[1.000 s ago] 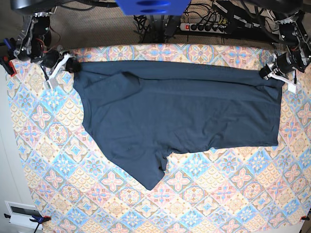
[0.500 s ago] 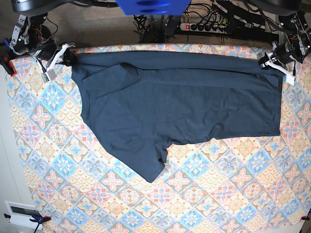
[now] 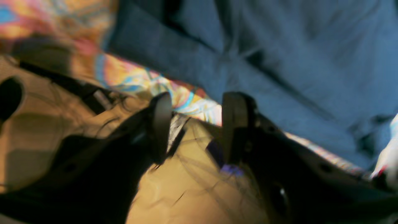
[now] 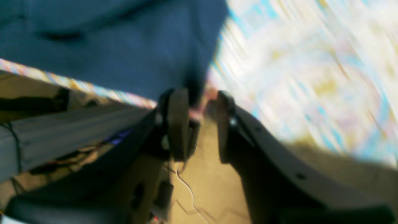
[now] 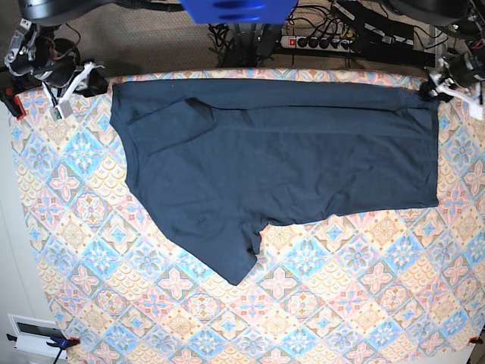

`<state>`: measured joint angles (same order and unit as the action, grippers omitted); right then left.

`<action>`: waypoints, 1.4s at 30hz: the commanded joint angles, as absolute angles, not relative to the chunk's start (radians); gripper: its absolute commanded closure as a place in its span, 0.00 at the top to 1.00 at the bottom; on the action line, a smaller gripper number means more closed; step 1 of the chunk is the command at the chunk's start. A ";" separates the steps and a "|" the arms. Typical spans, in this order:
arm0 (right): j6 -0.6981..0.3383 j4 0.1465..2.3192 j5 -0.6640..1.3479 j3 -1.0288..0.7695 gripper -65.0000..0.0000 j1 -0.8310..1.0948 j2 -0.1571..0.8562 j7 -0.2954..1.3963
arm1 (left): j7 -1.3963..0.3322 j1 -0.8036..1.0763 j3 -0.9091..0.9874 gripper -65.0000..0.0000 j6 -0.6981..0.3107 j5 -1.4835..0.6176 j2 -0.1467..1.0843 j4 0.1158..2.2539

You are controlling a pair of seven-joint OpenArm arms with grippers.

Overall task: Layout the t-shirt on the table in an organized manner, then fold the t-shirt properly
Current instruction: 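Open both grippers and release the shirt shoulder edge, then reach both grippers to the shirt's hem-side edge and grasp it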

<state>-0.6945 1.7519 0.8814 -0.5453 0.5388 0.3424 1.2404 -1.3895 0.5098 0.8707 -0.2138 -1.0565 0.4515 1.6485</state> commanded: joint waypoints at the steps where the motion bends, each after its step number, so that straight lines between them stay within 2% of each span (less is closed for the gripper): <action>1: -0.698 1.791 0.912 -0.558 0.26 0.530 0.360 1.208 | -1.383 0.506 0.906 0.41 -0.214 -1.089 0.473 1.659; 6: -0.698 1.836 0.911 -0.575 0.26 0.519 0.360 1.199 | -1.386 0.375 0.995 0.41 -0.206 -1.086 0.473 1.630; 9: -0.698 1.836 0.906 -0.565 0.26 0.421 0.360 1.208 | -1.382 0.262 0.995 0.41 -0.206 -1.015 0.473 1.567; 22: -0.698 1.824 0.495 -0.283 0.26 0.018 0.355 1.201 | -1.371 -0.182 0.975 0.41 -0.206 -0.636 0.440 1.371; 32: -0.698 1.801 0.380 -0.216 0.26 -0.088 0.297 1.202 | -1.063 -0.326 0.796 0.41 -0.206 -0.409 0.438 1.224; 36: -0.698 1.771 0.381 -0.216 0.26 -0.088 0.297 1.201 | -0.905 -0.389 0.736 0.41 -0.206 -0.332 0.450 1.055; 42: -0.698 1.767 0.381 -0.222 0.26 -0.088 0.297 1.199 | -0.780 -0.504 0.723 0.41 -0.206 -0.234 0.452 0.800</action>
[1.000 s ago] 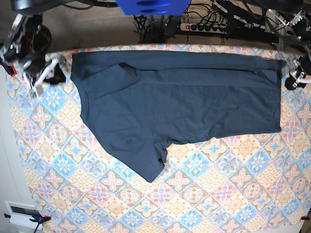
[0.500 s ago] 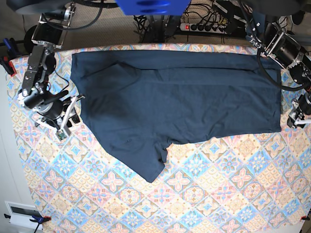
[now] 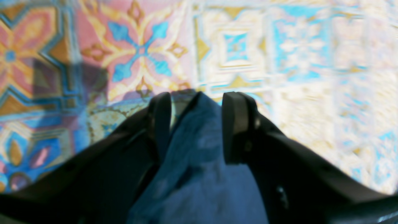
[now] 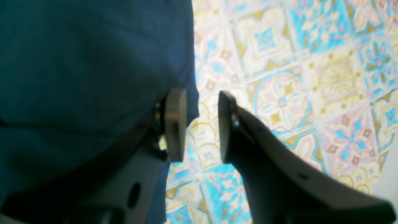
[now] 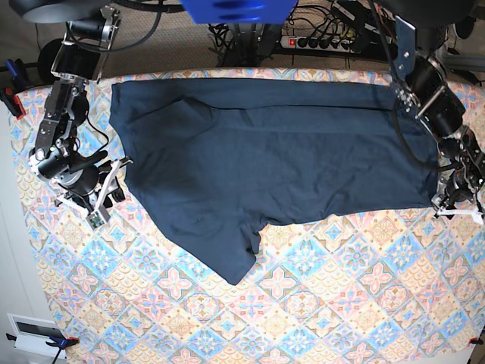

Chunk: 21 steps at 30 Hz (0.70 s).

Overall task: Layout the t-shirt on the table in an organized manner, then fold the t-shirt properly
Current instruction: 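Reach both grippers to the shirt's hem-side edge and grasp it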

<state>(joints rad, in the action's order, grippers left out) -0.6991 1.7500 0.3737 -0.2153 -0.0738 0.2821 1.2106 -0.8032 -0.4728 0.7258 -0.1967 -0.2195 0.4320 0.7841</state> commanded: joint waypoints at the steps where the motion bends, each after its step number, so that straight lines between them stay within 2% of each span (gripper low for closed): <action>1: -0.698 1.767 0.383 -0.222 0.26 -0.088 0.297 1.199 | -0.759 -0.506 0.723 0.41 -0.206 -0.225 0.450 0.779; 5: -0.698 1.767 0.383 -0.223 0.26 -0.088 0.297 1.199 | -0.690 -0.516 0.699 0.42 -0.206 -0.209 0.446 0.719; 11: -0.698 1.767 0.383 -0.223 0.26 -0.088 0.297 1.199 | -0.615 -0.519 0.533 0.41 -0.205 -0.213 0.449 0.601; 15: -0.698 1.767 0.383 -0.223 0.26 -0.088 0.297 1.199 | -0.607 -0.518 0.509 0.39 -0.205 -0.214 0.452 0.565; 17: -0.698 1.767 0.378 -0.223 0.26 -0.088 0.297 1.199 | -0.607 -0.515 0.509 0.29 -0.211 -0.216 0.452 0.565; 19: -0.698 1.765 0.378 -0.223 0.26 -0.090 0.297 1.199 | -0.607 -0.515 0.509 0.07 -0.213 -0.217 0.452 0.567; 20: -0.698 1.762 0.378 -0.223 0.26 -0.091 0.297 1.199 | -0.607 -0.515 0.509 0.00 -0.213 -0.217 0.452 0.567; 21: -0.698 1.751 0.378 -0.223 0.26 -0.105 0.297 1.199 | -0.607 -0.515 0.510 0.00 -0.213 -0.217 0.452 0.567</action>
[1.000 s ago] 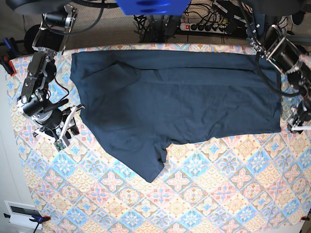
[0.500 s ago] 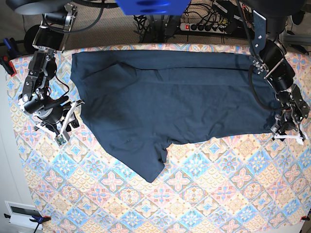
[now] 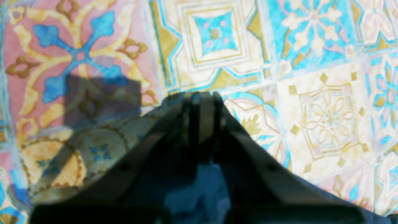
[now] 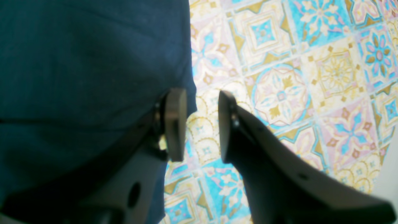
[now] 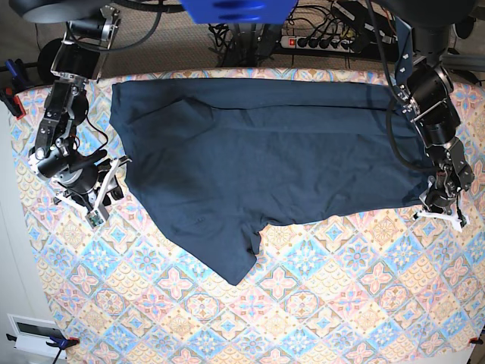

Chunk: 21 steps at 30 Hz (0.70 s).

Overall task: Layout the t-shirt on the table in an organized manner, then fold the t-shirt properly
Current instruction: 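Reach both grippers to the shirt's hem-side edge and grasp it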

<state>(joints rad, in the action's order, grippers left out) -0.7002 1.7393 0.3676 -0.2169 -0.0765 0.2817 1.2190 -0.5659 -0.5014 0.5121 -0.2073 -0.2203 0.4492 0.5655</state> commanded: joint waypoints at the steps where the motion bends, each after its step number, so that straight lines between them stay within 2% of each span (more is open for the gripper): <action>1: -0.698 1.741 0.377 -0.223 0.26 -0.119 0.297 1.199 | -0.607 -0.515 0.510 0.00 -0.213 -0.219 0.450 0.567; 5: -0.698 1.662 0.377 -0.223 0.26 -0.150 0.297 1.188 | -0.622 -0.495 0.515 0.00 -0.214 -0.220 0.447 0.618; 9: -0.698 1.567 0.375 -0.199 0.26 -0.151 0.300 1.115 | -0.700 -0.386 0.512 0.00 -0.214 -0.309 0.432 0.849; 14: -0.698 1.446 0.349 -0.045 0.27 -0.291 0.321 1.044 | -0.799 -0.249 0.515 0.00 -0.214 -0.450 0.426 1.135; 21: -0.698 1.233 0.272 0.120 0.27 -0.404 0.321 0.881 | -0.823 -0.120 0.516 0.00 -0.214 -0.535 0.427 1.333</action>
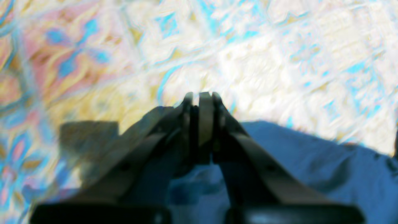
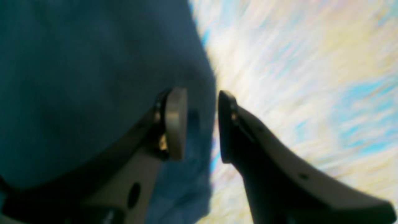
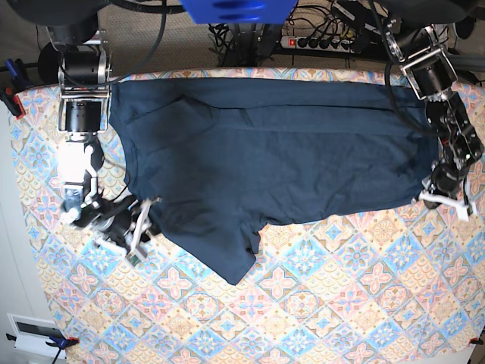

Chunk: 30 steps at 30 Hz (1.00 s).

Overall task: Layout the t-shirt on the table in an organized manner, then fold the t-shirt properly
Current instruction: 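Reach both grippers to the shirt's hem-side edge and grasp it, then fold the hem edge over toward the collar with both grippers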

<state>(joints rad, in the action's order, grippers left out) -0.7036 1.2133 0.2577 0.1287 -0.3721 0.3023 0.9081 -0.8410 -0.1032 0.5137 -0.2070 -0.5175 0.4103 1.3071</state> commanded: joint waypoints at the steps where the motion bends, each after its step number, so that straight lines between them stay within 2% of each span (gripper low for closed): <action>1: -0.698 1.204 0.266 0.131 0.27 -0.417 0.321 0.860 | -0.823 -0.107 0.516 0.00 -0.214 -0.544 0.427 1.353; 13: -0.698 0.820 0.234 0.262 0.27 -0.581 0.321 0.596 | -0.822 -0.012 0.519 0.00 -0.213 -0.634 0.430 1.434; 22: -0.698 0.731 0.234 0.360 0.27 -0.657 0.320 0.470 | -0.822 -0.010 0.519 0.00 -0.213 -0.650 0.430 1.434; 27: -0.698 0.707 0.234 0.406 0.41 -0.670 0.320 0.394 | -0.822 -0.012 0.519 0.00 -0.213 -0.650 0.430 1.434; 30: -0.698 0.682 0.242 0.392 0.45 -0.670 0.320 0.357 | -0.822 -0.010 0.519 0.00 -0.213 -0.650 0.430 1.434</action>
